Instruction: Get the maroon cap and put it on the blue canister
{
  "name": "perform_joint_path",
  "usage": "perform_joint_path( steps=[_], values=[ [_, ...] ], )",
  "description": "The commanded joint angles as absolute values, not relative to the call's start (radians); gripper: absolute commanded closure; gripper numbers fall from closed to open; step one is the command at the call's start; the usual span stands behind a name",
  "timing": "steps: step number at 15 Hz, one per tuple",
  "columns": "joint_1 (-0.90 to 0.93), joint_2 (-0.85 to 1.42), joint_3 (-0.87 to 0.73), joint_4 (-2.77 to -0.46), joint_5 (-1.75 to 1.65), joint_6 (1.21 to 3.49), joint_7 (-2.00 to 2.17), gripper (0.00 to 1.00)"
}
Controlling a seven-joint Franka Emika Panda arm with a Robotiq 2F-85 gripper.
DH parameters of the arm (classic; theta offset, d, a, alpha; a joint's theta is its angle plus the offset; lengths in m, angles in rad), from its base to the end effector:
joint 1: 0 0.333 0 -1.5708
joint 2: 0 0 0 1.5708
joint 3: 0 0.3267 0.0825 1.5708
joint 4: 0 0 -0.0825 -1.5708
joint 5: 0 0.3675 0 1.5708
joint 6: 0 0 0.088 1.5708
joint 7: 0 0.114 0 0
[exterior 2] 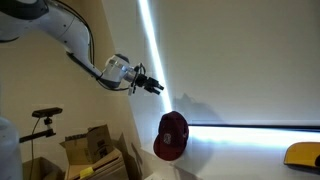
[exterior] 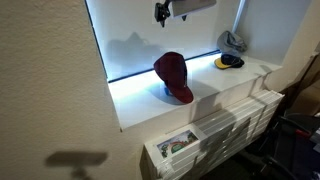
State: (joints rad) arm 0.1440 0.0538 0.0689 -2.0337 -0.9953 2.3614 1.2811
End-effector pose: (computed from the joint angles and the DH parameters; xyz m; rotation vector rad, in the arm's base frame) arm 0.5699 0.1075 0.4660 2.5155 -0.5435 0.9666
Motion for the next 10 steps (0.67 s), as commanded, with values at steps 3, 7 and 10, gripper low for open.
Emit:
perform_joint_path(
  steps=[3,7,10],
  values=[
    [0.059,0.048,0.009,-1.906,-0.882,2.363,1.346,0.0],
    [0.031,0.054,-0.02,-1.881,-0.744,2.357,1.295,0.0],
    [0.006,0.061,-0.043,-1.872,-0.669,2.356,1.251,0.0]
  ],
)
